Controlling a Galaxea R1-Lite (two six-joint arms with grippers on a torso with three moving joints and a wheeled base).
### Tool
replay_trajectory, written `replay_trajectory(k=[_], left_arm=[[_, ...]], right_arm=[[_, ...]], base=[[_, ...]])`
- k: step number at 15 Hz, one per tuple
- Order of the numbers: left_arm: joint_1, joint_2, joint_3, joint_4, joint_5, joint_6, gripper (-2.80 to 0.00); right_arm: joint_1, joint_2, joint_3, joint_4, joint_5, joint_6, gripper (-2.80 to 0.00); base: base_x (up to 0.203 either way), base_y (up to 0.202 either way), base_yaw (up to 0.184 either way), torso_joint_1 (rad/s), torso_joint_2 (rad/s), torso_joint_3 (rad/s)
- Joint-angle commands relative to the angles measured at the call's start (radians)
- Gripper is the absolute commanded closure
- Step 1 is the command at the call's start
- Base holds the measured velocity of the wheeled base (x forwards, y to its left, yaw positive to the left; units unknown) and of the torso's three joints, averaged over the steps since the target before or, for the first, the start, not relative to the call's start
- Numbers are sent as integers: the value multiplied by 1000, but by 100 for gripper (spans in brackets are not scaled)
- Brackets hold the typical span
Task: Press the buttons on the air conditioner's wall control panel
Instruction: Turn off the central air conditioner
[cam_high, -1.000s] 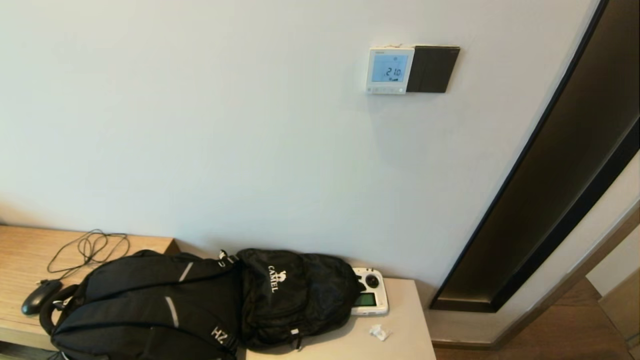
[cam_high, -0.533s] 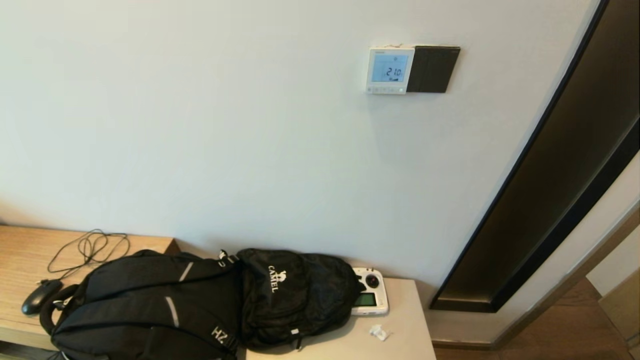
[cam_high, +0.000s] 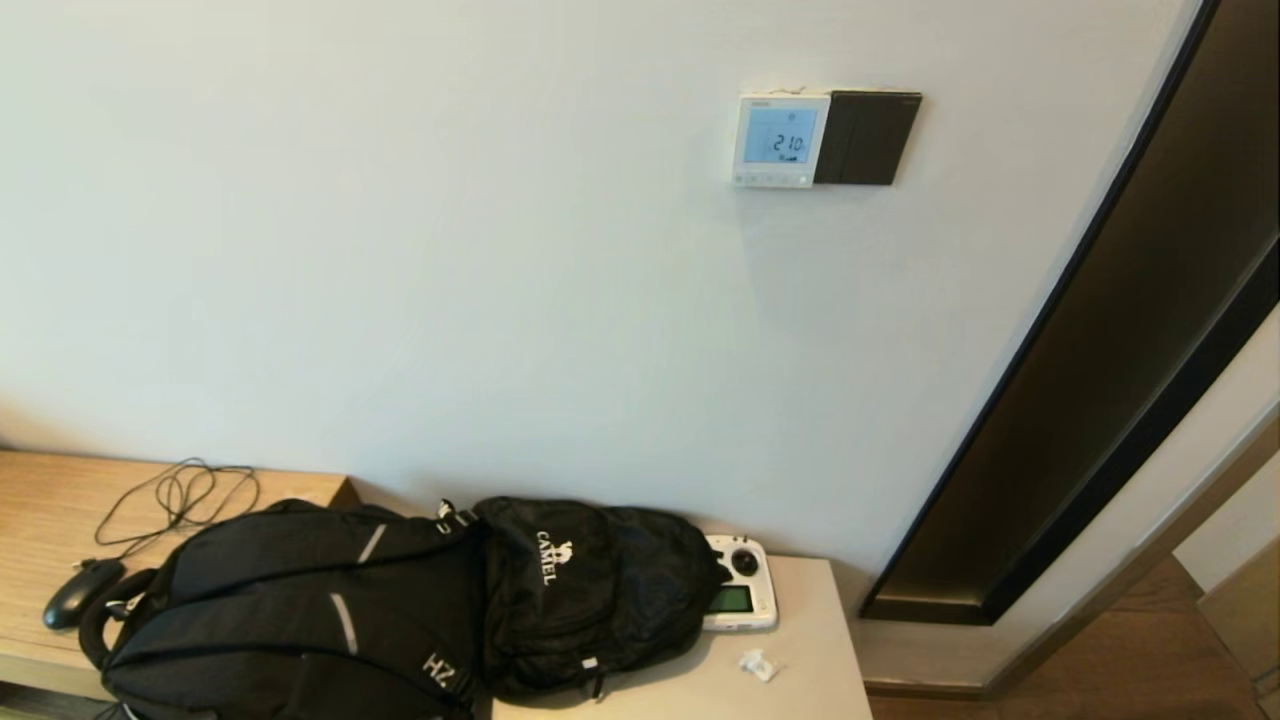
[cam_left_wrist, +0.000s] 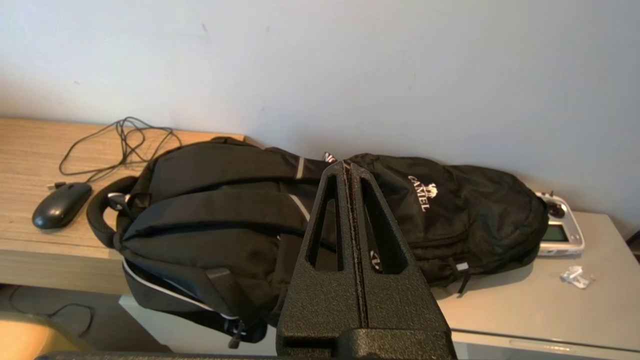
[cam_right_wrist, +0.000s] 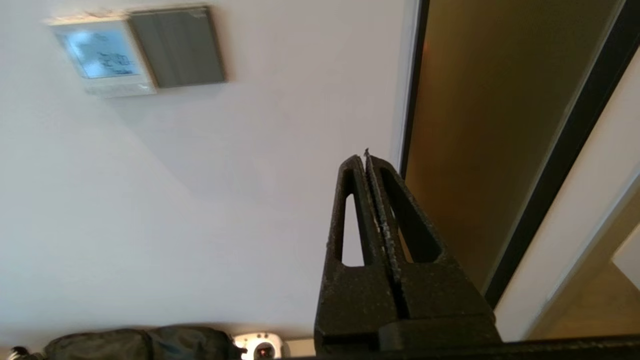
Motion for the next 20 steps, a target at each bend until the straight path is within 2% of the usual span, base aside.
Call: replay_trajectory(k=[1, 3, 6, 8, 14, 17, 20], left_arm=[[0, 0, 0, 0, -1, 0, 0], [1, 0, 0, 0, -2, 0, 0], [1, 0, 0, 0, 0, 0, 0], [1, -2, 0, 0, 0, 0, 0], [1, -1, 0, 0, 0, 0, 0], [1, -1, 0, 0, 0, 0, 0], [1, -1, 0, 0, 0, 0, 0]], right_arm=[[13, 163, -46, -11, -10, 6, 0], [33, 262, -133, -24, -32, 27, 0], [120, 396, -235, -34, -136, 44, 0], [166, 451, -279, -58, -173, 59, 0], [176, 583, -436, -76, -184, 73, 0], [217, 646, -522, -78, -205, 69, 0], [220, 696, -585, -79, -213, 66, 0]], base=[[0, 0, 0, 0, 0, 0], [0, 0, 0, 0, 0, 0], [0, 0, 0, 0, 0, 0], [0, 0, 0, 0, 0, 0], [0, 0, 0, 0, 0, 0], [0, 0, 0, 0, 0, 0], [0, 0, 0, 0, 0, 0]])
